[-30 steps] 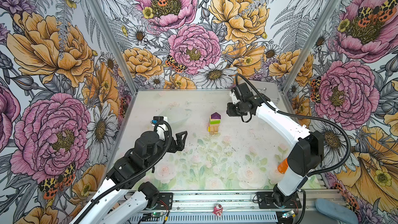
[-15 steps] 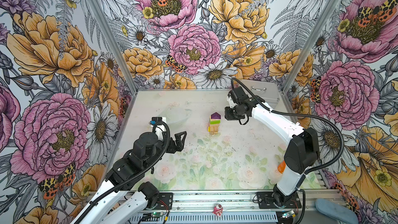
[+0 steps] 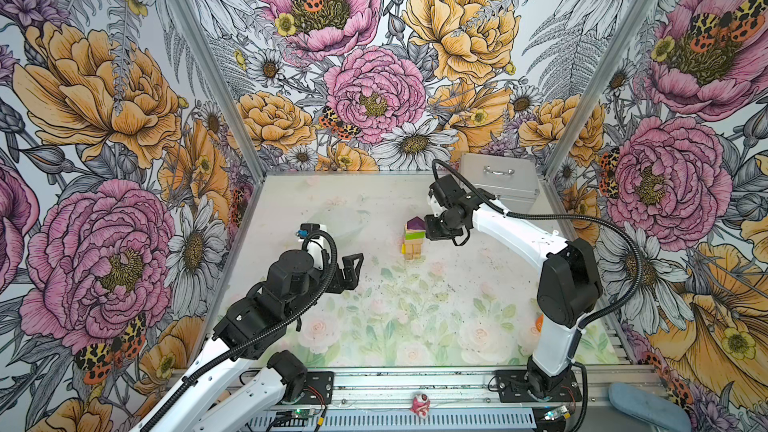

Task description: Build the wood block tower

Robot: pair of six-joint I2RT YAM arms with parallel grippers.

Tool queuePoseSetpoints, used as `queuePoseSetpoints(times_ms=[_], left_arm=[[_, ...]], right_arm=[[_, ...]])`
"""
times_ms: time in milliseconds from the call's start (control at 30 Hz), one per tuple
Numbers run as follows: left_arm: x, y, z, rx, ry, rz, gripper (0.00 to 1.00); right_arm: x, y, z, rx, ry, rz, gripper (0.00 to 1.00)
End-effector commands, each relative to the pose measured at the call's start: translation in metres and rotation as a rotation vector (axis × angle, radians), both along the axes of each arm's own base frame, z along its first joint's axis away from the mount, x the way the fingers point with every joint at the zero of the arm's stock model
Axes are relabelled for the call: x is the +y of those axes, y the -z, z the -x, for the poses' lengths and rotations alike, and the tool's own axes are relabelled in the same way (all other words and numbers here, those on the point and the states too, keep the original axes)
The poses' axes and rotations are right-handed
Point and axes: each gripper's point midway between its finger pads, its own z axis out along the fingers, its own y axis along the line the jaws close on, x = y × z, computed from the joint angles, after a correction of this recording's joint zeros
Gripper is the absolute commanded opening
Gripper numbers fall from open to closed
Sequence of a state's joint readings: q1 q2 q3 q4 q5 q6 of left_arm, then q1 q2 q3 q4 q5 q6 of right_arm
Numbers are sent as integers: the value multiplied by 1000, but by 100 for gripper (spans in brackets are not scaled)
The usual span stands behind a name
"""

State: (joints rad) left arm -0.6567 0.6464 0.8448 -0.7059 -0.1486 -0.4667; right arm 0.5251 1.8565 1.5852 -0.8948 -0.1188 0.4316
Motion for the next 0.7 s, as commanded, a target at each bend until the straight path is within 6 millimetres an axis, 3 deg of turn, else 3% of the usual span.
queuePoseSetpoints(times_ms=[0,667], left_arm=[[4,-4,-4,-26,-18,-14,99],[3,-7,-3,-27,-12,-3,99]], right_arm=[[7,-4,-10,-27,-14,-14,29],[6,-9,-20,-48,-15,-16,29]])
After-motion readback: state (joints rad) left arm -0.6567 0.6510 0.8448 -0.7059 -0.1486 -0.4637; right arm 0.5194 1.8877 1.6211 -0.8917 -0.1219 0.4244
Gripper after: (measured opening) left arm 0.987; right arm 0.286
